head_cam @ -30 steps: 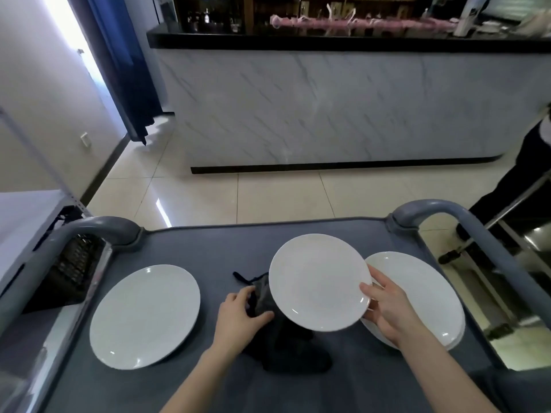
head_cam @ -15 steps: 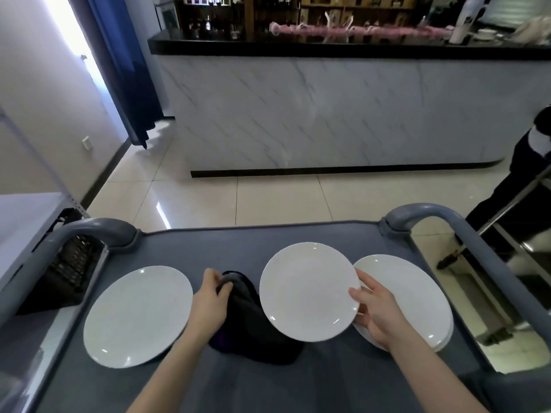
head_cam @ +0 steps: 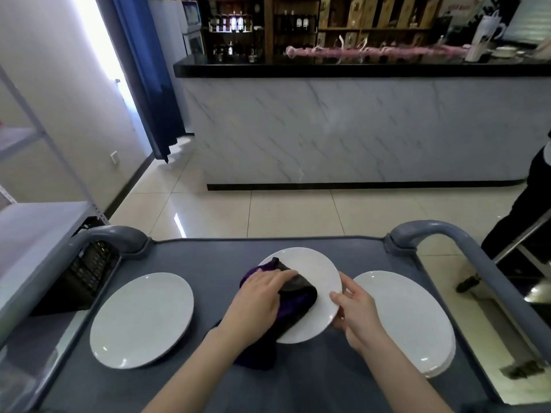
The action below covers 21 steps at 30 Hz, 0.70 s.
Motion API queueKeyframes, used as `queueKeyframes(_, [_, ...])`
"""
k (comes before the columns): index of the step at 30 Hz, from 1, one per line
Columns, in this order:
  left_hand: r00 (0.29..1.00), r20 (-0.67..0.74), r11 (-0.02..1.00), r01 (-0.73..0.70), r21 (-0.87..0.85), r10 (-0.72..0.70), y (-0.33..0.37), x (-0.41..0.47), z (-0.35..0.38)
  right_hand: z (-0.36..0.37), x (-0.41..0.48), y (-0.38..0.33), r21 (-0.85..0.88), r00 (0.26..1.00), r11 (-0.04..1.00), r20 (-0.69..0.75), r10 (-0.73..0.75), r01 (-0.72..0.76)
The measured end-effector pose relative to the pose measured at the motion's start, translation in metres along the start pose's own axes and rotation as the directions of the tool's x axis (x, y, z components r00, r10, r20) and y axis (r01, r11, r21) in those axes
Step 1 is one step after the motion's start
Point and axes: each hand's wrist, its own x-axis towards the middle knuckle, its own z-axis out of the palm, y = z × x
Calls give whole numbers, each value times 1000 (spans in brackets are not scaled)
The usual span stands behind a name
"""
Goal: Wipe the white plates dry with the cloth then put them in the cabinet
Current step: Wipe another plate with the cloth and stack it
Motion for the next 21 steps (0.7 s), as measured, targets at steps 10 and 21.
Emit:
queueKeyframes(10, [965,259,989,0,145,-38,5,-20,50,-4,-10,-11,38,999,998,27,-47,46])
queueKeyframes(21, [974,201,966,47,256,-101,-30,51,21,-4,-23,-22,14,987,996,135,-86,84])
